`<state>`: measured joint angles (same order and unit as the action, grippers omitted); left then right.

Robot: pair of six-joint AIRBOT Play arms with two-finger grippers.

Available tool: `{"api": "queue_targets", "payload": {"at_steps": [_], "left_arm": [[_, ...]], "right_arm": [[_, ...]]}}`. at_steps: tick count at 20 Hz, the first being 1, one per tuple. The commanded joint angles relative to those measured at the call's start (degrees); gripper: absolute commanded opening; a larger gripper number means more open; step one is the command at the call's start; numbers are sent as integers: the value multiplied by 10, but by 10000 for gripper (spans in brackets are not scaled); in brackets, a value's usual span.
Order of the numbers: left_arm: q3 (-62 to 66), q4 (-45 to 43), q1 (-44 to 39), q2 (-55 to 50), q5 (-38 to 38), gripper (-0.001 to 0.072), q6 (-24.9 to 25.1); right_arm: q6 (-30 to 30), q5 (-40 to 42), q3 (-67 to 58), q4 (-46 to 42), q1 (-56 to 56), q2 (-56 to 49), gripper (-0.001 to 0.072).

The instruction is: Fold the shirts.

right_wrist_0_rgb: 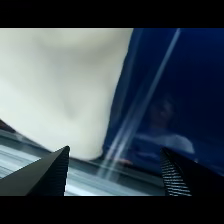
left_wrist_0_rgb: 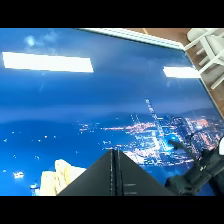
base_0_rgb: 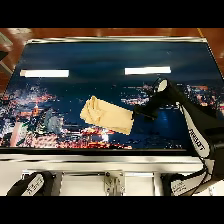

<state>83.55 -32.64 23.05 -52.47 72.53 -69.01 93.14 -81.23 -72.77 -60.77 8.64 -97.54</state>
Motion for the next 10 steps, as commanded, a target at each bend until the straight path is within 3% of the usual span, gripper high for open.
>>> {"api": "queue_targets", "payload": {"at_steps": [1,4,7,8,9,10], "left_arm": [[0,-4,0,1,0,37,-2],[0,-4,0,0,0,38,-3],[0,-4,0,1,0,37,-11],[0,-4,0,1,0,37,-11],[0,-4,0,1,0,38,-11],[0,-4,0,1,0,38,-11]], "right_arm": [[-28,83,66,85,1,-13,699],[-63,137,66,174,15,-31,698],[-53,160,66,184,45,-51,687],[-68,167,64,189,48,-52,541],[-80,164,59,188,45,-46,155],[-87,163,50,187,36,-35,75]]}}
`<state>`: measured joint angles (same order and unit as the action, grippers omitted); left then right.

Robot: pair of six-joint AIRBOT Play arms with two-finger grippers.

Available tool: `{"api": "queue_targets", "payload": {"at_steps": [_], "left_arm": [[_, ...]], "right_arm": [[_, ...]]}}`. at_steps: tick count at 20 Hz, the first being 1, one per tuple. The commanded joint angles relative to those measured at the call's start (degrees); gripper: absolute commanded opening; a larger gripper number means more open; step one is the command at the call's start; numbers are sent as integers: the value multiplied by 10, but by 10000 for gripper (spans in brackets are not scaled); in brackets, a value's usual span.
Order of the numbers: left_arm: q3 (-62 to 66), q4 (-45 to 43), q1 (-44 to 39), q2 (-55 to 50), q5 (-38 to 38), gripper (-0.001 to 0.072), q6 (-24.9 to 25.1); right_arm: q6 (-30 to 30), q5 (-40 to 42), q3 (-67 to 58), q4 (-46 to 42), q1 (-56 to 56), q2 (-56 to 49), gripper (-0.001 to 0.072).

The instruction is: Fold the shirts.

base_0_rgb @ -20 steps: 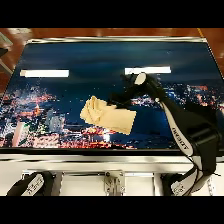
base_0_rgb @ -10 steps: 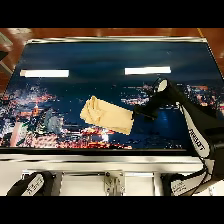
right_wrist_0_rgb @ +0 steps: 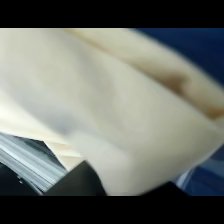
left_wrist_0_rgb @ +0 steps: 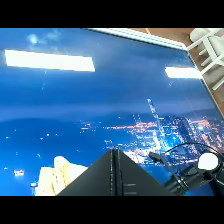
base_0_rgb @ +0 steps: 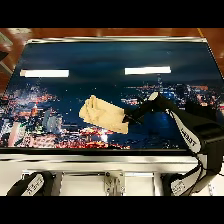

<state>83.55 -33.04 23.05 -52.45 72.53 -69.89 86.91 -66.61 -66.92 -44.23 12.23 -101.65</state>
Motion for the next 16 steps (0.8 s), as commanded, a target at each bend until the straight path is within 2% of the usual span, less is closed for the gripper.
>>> {"api": "queue_targets", "payload": {"at_steps": [1,3,5,6,9,13,16], "left_arm": [[0,0,0,0,0,37,-3],[0,0,0,0,0,37,-3],[0,0,0,0,-4,38,-2],[0,0,0,0,-8,37,-2],[0,0,0,0,-17,38,2],[0,0,0,0,-13,38,-1],[0,0,-2,0,-12,38,-11]], "right_arm": [[-45,14,-22,22,-13,24,64],[-85,10,-69,22,-52,75,65],[-85,-3,-137,12,-109,132,72],[-74,-6,-174,-5,-144,159,72],[10,-43,-254,-70,-266,213,71],[12,-157,-312,-127,-430,226,70],[11,-169,-317,-158,-531,225,70]]}}
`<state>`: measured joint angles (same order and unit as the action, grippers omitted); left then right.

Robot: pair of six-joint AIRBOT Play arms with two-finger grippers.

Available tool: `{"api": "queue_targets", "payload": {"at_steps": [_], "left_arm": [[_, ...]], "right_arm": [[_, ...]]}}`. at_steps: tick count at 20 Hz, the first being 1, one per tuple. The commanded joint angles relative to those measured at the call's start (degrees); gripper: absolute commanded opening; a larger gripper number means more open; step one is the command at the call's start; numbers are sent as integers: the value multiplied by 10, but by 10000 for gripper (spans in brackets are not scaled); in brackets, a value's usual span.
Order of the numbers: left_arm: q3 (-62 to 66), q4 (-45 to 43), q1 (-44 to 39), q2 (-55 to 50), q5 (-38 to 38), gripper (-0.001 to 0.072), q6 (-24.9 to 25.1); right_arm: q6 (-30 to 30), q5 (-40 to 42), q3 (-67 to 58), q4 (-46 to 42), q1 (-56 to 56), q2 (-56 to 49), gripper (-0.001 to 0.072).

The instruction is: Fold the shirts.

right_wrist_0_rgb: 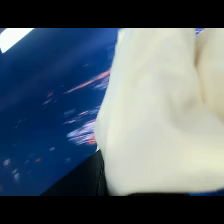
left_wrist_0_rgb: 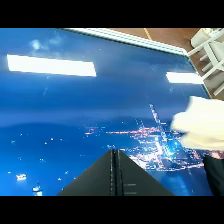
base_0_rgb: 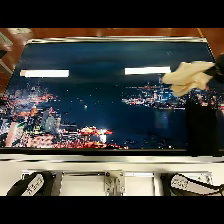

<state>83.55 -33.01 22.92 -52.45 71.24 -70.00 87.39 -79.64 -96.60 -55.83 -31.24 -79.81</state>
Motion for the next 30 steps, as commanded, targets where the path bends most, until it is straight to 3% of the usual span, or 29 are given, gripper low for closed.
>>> {"api": "queue_targets", "payload": {"at_steps": [1,6,10,15,22,23,24,25,26,30], "left_arm": [[0,0,-1,0,2,38,-19],[0,0,-1,0,2,37,-28],[0,0,-1,0,3,38,-33],[0,0,-1,0,5,38,-35],[0,0,-1,0,11,38,-38],[0,0,-1,0,10,38,-38],[0,0,-1,0,10,38,-38],[0,0,-1,0,10,38,-38],[0,0,-1,-1,10,38,-38],[0,0,-3,-6,10,38,-38]], "right_arm": [[6,-38,-19,-61,-121,6,70],[-8,-108,-17,-137,-172,-19,70],[-8,-179,-6,-256,-172,-36,70],[5,-219,119,-288,-178,-10,71],[45,-77,356,-362,-201,71,74],[51,-57,377,-363,-201,76,108],[52,-46,391,-361,-201,78,310],[49,-48,397,-357,-201,78,578],[32,-63,395,-359,-201,79,678],[20,-110,344,-470,-201,129,677]]}}
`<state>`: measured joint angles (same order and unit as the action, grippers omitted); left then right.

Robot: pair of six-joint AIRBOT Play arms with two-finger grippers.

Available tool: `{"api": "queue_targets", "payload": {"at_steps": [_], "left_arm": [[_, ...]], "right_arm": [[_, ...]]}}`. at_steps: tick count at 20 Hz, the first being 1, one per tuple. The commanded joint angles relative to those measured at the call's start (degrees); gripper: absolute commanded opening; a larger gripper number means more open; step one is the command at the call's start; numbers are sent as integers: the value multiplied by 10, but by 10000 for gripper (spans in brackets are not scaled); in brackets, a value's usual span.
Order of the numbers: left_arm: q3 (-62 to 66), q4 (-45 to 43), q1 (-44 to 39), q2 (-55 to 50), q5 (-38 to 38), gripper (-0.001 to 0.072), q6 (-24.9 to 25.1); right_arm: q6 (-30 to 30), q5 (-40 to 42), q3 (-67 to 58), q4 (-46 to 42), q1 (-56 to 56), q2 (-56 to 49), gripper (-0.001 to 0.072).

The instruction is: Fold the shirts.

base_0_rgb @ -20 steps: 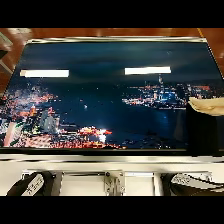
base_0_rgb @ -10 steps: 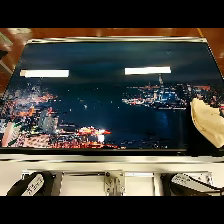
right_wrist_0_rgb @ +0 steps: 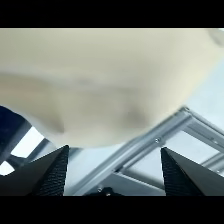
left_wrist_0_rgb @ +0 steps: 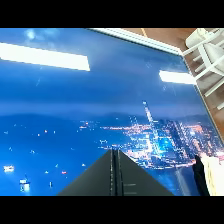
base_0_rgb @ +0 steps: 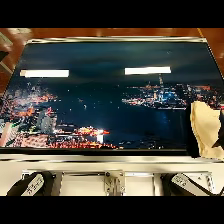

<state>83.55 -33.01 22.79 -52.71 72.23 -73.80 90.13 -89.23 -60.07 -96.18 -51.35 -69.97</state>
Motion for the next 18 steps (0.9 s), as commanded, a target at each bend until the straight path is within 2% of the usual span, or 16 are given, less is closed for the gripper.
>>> {"api": "queue_targets", "payload": {"at_steps": [1,2,3,6,8,9,10,11,14,18], "left_arm": [[0,-3,-10,-10,1,37,2],[0,-23,-31,-17,1,36,17],[0,-88,-70,-26,1,34,18],[0,-374,-243,-85,5,35,-92],[0,-520,-360,-153,30,36,-136],[1,-568,-409,-191,40,129,-148],[1,-600,-447,-222,33,621,-190],[1,-618,-471,-242,24,718,-234],[0,-609,-483,-267,17,719,-234],[-2,-563,-457,-266,19,719,-229]], "right_arm": [[-7,-1,-52,-65,1,47,661],[-7,34,-92,-56,7,65,598],[-11,75,-129,-37,22,83,600],[-15,229,-194,43,132,139,603],[-15,256,-195,78,248,157,603],[-13,227,-191,72,315,151,603],[1,183,-182,62,368,137,603],[24,130,-172,58,405,115,614],[30,43,-144,92,453,62,627],[30,38,-143,91,479,41,627]]}}
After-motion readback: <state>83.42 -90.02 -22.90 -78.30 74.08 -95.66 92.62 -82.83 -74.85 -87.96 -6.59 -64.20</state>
